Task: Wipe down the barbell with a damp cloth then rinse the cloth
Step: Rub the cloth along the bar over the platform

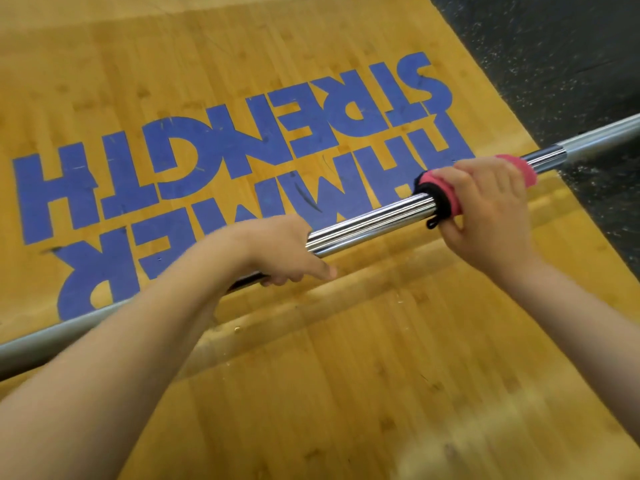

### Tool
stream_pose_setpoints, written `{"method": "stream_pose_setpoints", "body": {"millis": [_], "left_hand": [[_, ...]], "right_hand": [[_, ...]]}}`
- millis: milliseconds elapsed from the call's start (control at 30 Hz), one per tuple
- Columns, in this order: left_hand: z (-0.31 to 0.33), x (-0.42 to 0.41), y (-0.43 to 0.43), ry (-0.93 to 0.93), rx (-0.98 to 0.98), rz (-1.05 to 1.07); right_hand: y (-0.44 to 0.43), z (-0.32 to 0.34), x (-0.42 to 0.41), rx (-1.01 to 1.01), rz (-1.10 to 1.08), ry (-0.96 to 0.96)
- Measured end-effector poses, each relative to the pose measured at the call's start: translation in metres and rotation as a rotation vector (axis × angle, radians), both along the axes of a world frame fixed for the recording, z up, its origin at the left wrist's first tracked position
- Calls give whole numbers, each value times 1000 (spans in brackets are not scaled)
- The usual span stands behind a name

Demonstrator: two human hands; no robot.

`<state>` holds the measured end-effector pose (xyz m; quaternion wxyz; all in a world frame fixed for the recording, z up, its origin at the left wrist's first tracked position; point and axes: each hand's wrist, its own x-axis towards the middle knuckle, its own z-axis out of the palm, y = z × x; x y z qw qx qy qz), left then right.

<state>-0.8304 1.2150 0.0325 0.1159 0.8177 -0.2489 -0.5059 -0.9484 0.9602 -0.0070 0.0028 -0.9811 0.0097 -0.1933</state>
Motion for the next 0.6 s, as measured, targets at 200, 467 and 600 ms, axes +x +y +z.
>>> {"method": "stream_pose_setpoints", "body": {"millis": [200, 467, 600], "left_hand": [[5, -8, 4, -127, 5, 46], [-8, -60, 5, -982, 32, 20], [-7, -58, 5, -976, 30, -23]], "right_hand": [[22, -2, 2, 90, -90, 3], [139, -6, 9, 119, 94, -80], [119, -9, 10, -7, 218, -111]]}}
